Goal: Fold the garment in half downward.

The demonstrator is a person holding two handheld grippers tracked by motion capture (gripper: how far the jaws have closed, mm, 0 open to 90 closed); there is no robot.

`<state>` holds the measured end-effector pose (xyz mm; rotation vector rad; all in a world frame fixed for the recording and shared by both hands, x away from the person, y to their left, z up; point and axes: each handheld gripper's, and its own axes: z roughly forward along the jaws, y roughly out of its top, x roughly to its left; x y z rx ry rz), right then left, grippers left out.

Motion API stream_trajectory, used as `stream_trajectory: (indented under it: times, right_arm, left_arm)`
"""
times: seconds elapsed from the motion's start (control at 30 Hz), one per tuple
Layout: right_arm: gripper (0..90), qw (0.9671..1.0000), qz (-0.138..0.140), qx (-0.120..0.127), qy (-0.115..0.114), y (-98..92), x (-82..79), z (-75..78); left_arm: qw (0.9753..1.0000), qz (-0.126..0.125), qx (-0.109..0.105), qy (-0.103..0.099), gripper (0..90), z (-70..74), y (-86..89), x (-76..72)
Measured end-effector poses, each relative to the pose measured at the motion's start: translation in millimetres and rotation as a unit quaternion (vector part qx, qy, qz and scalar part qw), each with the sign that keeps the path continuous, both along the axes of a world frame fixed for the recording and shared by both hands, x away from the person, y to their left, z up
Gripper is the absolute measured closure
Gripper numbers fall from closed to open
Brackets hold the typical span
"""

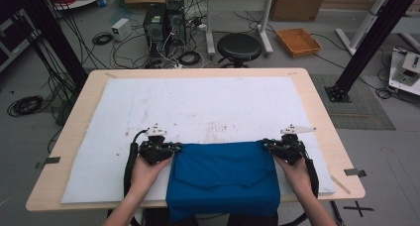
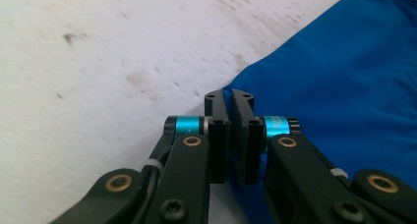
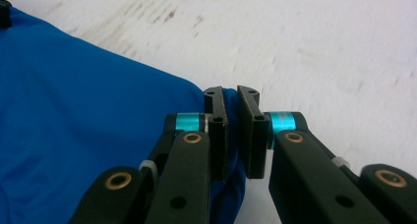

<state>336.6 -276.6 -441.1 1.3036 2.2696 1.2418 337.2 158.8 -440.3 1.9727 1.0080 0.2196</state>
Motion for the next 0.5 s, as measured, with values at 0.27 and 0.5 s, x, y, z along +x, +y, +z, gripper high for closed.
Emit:
stream_trajectory:
  times: [0.27, 0.5]
  right_arm:
    - [83.7, 0.9997, -0.017, 0.017, -0.006, 5.4, 38.9, 13.3]
    - [83.7, 0.9996, -0.015, -0.013, -0.021, 15.8, 68.7, 18.1]
  left_arm:
    - [0.9986, 0.009, 0.035, -0.038, 85.6, 16.0, 0.3, 40.5]
    - [0.9981, 0.024, 0.049, -0.029, 85.5, 15.0, 5.6, 74.3]
